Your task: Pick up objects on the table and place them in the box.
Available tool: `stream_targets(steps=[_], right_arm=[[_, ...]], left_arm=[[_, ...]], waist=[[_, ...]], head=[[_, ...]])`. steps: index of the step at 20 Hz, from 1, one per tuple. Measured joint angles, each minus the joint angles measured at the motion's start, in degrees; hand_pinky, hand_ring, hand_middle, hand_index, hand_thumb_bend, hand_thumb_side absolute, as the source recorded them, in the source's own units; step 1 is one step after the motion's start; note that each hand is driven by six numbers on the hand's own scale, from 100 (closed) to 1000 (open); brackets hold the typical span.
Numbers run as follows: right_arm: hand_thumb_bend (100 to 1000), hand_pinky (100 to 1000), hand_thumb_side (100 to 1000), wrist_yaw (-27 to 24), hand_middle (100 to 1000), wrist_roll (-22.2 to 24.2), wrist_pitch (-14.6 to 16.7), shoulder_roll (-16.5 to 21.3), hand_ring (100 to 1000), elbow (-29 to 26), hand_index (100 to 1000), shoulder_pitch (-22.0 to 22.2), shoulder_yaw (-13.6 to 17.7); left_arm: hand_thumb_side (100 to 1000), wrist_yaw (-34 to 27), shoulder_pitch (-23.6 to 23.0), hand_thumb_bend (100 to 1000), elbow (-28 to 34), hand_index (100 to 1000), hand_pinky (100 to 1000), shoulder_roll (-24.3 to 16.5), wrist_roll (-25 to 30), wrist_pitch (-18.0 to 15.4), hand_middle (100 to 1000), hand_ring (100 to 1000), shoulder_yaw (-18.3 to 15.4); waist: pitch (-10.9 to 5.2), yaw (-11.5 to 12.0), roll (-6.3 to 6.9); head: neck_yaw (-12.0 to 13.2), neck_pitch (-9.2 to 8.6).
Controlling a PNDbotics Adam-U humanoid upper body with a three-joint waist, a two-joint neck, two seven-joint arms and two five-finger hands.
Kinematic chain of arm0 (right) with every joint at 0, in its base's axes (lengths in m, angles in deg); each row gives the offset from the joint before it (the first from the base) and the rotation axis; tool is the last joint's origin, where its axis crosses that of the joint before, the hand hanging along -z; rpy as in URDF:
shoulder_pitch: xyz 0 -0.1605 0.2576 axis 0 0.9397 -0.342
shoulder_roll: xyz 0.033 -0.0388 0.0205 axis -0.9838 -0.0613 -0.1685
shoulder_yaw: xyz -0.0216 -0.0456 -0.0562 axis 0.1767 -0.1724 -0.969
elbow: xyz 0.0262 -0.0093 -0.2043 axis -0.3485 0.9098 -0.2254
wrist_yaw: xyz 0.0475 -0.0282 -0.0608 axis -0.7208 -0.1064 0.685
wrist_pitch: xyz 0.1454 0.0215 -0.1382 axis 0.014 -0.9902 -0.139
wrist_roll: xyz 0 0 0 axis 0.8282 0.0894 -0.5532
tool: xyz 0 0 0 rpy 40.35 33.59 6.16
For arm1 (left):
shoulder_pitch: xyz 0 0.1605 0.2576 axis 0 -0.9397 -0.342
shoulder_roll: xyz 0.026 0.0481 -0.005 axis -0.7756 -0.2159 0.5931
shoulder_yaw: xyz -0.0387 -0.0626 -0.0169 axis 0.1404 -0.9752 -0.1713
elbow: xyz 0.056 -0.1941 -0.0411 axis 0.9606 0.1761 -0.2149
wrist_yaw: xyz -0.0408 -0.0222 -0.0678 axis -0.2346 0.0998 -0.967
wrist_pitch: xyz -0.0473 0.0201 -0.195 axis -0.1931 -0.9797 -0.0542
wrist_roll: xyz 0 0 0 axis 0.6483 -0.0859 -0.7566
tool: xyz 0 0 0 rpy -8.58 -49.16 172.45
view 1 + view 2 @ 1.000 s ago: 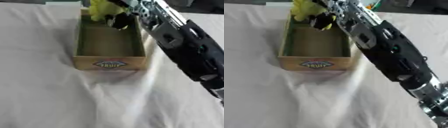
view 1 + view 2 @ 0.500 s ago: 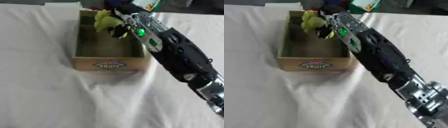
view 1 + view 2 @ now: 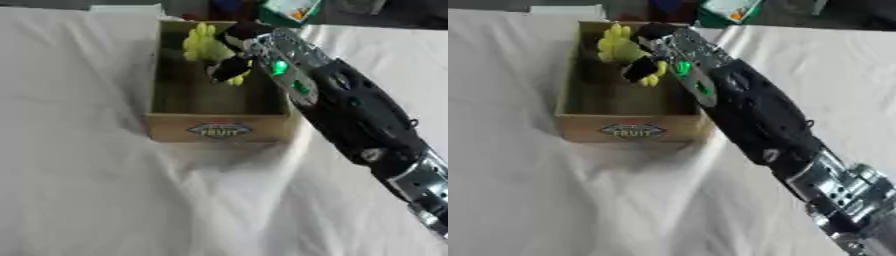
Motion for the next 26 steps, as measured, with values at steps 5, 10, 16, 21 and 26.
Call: stream_targets(steps=[5,10,16,21,26], right_arm=[[455,953,1000,3.34,839,2.84,1.28,0.00,957,-0.05,966,-0.04,0.18],[483,955,982,4.83,848,4.46,2.51,0.00,958,-0.63,968,-0.28,0.34],[446,953,975,5.47,845,4.70,3.07,-0.02,945,-0.37,967,-0.32,1.22],[226,934,999,2.91,838,4.00,2.79,0.40,909,-4.07,962,-0.01,1.90],[100,874,1000,-3.99,802,1.66,-1.51,5.90,819,-21.18,911,3.15,4.01]], left_arm=[[680,-0.31,0.00,100,0.00,712,417,-0.01,0.07,0.07,425,401,0.02],[680,-0.67,0.00,100,0.00,712,417,-0.06,0.13,0.14,425,402,0.16],[680,-0.82,0.00,100,0.00,712,417,-0.09,0.15,0.22,425,402,0.28],[679,-0.97,-0.09,100,0.00,712,417,-0.12,0.13,0.22,425,402,0.28],[676,-0.97,-0.52,100,0.00,711,418,-0.57,-0.32,0.08,425,403,0.23]], waist=[[-0.07,0.00,-0.01],[-0.60,0.26,-0.05],[-0.95,0.51,-0.08],[-1.22,0.17,-0.05],[-1.49,-0.84,0.21]], head=[[0.00,0.02],[-0.04,0.01],[-0.30,-0.25],[-0.23,-0.42],[0.92,-0.05]])
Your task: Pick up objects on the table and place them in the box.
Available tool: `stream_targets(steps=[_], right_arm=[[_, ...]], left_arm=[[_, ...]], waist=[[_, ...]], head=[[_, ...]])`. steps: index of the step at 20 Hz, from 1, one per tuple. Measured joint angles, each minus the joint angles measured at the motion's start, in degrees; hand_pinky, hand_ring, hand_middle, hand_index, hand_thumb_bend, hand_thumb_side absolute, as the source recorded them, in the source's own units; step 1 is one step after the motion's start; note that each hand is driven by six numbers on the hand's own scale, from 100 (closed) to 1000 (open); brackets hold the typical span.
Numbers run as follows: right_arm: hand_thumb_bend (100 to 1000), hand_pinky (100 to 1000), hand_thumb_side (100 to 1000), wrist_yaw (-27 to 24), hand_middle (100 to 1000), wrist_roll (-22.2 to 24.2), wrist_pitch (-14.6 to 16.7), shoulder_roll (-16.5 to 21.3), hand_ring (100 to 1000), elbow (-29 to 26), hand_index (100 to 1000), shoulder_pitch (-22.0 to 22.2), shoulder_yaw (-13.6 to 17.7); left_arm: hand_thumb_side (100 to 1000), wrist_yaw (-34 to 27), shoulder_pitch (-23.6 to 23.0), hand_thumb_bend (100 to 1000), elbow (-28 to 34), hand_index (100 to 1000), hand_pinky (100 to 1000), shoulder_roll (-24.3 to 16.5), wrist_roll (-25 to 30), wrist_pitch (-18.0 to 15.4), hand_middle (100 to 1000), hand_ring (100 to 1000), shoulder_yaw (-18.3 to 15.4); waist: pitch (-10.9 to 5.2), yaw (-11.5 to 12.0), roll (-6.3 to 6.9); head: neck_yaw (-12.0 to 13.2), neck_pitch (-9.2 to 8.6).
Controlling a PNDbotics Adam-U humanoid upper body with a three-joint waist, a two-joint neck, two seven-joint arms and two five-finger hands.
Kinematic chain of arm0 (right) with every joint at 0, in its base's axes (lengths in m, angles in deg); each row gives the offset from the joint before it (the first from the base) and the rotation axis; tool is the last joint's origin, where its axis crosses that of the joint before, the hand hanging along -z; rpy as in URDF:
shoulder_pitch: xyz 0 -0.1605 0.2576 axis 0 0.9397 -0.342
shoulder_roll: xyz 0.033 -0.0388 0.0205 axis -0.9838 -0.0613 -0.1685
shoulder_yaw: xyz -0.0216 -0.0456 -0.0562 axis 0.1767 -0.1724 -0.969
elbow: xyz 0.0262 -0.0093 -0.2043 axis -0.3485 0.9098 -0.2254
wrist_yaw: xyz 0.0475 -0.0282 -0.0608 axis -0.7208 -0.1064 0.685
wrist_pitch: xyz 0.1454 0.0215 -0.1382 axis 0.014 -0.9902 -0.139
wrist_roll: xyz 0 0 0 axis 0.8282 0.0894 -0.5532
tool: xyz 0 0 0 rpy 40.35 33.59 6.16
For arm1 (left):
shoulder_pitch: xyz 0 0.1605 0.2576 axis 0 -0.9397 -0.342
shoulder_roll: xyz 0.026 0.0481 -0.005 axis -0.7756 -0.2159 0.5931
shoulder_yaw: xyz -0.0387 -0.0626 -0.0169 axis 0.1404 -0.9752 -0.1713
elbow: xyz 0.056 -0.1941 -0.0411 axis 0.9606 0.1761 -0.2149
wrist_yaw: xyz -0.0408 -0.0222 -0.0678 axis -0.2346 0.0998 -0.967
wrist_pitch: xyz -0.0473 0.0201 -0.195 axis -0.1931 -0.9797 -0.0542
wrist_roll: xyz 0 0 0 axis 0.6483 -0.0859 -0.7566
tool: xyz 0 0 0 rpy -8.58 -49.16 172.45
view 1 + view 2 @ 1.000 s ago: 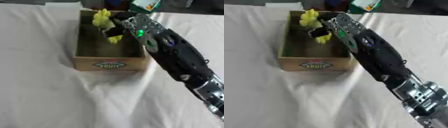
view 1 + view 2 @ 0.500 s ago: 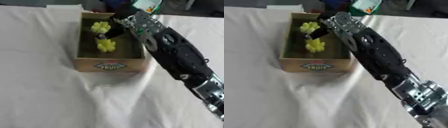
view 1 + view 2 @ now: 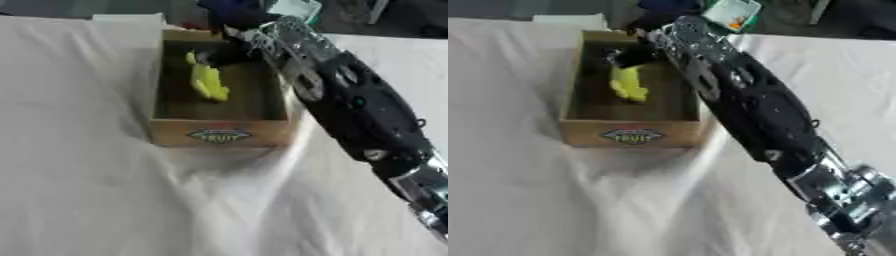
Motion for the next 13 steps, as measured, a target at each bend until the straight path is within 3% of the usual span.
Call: stream_targets(steps=[4,7,10,13], right_arm=[[100,856,1000,-8.36,812,-4.24,-6.77,5.33,782,-17.73,919,4.97,4.45],[100,852,1000,-19.20,826,-13.05,-8.38,7.11,775,-24.06,958,8.46,8.56],[100,870,1000,-33.27,847,-26.22,-4.84,7.83,784,-25.74,983,12.89,11.85],[100,849,1000,-45.83,860,-38.48,2.03,8.59,778,-26.06,996,17.89,13.76]], left_arm=[[676,0.00,-0.03,100,0.00,712,418,-0.01,-0.59,-0.29,426,404,-0.15],[676,-0.02,-0.26,100,0.00,713,418,-0.02,-1.08,-0.58,427,404,-0.30],[675,-0.05,-0.50,100,0.00,713,418,-0.02,-1.56,-0.88,427,405,-0.31],[673,-0.15,-0.51,100,0.00,714,418,-0.02,-1.99,-1.29,428,406,-0.32]], waist=[[-0.15,-0.88,0.66],[-0.54,-1.31,1.14],[-0.56,-1.61,1.66],[-0.56,-1.80,1.93]], head=[[1.23,0.51],[2.03,0.70],[2.80,0.82],[3.48,1.07]])
